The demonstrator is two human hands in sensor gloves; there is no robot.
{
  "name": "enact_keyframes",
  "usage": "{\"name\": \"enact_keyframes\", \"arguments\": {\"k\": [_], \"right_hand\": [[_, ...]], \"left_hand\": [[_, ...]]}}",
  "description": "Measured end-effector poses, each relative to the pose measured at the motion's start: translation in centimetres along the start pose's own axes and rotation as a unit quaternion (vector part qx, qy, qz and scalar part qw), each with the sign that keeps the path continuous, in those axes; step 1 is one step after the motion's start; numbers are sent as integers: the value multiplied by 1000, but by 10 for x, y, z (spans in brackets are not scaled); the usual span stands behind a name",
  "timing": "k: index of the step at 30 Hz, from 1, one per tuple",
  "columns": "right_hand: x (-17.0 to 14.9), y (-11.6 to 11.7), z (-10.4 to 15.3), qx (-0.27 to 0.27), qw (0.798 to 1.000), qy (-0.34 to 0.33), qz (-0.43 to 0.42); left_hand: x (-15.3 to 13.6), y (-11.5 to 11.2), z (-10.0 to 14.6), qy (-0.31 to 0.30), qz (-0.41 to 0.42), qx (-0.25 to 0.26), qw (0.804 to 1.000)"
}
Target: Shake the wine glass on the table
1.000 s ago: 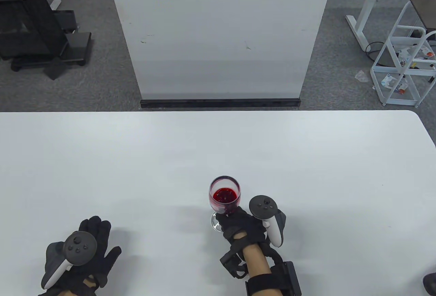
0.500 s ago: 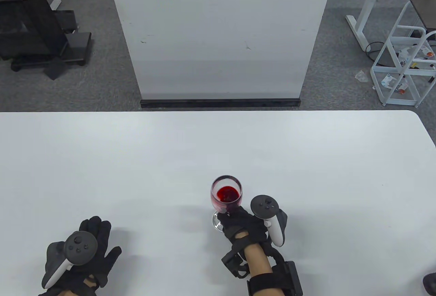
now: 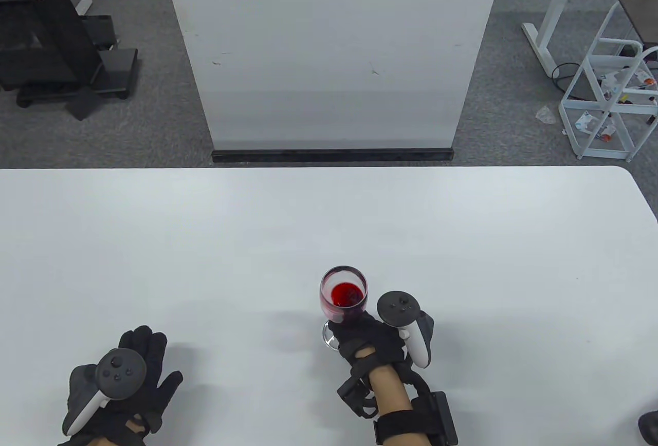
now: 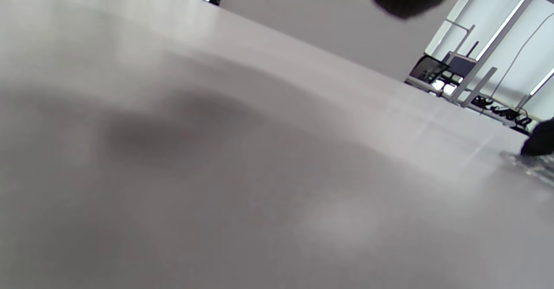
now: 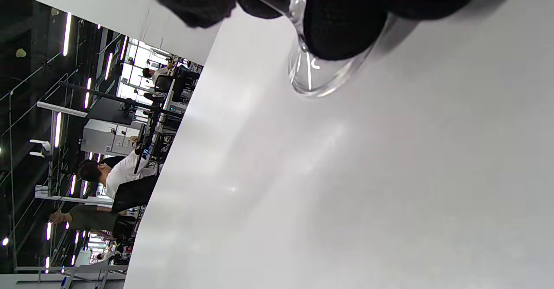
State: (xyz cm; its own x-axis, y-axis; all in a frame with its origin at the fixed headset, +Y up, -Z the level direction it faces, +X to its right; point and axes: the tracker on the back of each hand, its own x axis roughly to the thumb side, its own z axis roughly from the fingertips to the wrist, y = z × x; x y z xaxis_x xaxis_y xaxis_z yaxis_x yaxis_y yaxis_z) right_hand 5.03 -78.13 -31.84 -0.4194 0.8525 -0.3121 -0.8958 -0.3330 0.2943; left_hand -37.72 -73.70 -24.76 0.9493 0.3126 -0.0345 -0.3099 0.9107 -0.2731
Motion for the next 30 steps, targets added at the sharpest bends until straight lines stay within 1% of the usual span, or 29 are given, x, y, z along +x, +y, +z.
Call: {"name": "enact_keyframes", "arguments": {"k": [3,4,5,7,9,11,12,13,14,15,18,19,20,22,23,24,26,27,28,30], "right_hand": [[5,-5,1,31,999,5,34],[4,-7,1,26,999,5,38],[2,-7,1,8,1000,6,25],[-1,-1,-1,-15,1000,-1,-1],[3,0,0,-2,1000,0,10],[6,-5,1,14,999,6,46],[5,-6,1,11,999,6,48],[3,-7,0,-5,999,8,33],[1,-4,0,-21,1000,2,20],[0,-2,-1,-25,1000,0,15],[4,-3,0,-2,999,-1,34],[6,-8,1,30,998,12,55],[5,-10,0,28,998,12,57],[2,-9,-1,-3,999,11,35],[0,-5,-2,-24,999,0,21],[2,-2,-2,-19,1000,2,24],[6,-5,-2,20,999,9,46],[7,-6,-3,30,998,13,54],[6,-7,-3,29,998,11,60],[4,-5,-3,9,999,6,42]], "left_hand": [[0,1,1,-1,3,4,1000],[0,1,1,-2,4,6,1000],[0,2,1,-1,5,7,1000],[-1,1,1,-2,7,4,1000],[-1,1,0,-2,7,1,1000],[-1,1,1,-5,8,6,1000],[-1,2,1,-5,8,8,1000],[-1,2,2,-5,8,9,1000],[0,1,1,-6,7,7,1000],[-1,1,1,-6,7,4,1000],[-1,0,0,-5,6,0,1000],[-1,0,0,-4,7,2,1000],[-1,1,0,-4,8,3,1000],[-1,0,0,-5,7,2,1000],[-1,-1,-1,-5,5,-1,1000],[-1,-1,-2,-4,4,-4,1000],[-2,-1,-2,-3,4,-5,1000],[-2,-1,-1,-1,6,-3,1000],[-2,0,-1,-1,7,0,1000],[-2,0,0,-1,7,0,1000]]}}
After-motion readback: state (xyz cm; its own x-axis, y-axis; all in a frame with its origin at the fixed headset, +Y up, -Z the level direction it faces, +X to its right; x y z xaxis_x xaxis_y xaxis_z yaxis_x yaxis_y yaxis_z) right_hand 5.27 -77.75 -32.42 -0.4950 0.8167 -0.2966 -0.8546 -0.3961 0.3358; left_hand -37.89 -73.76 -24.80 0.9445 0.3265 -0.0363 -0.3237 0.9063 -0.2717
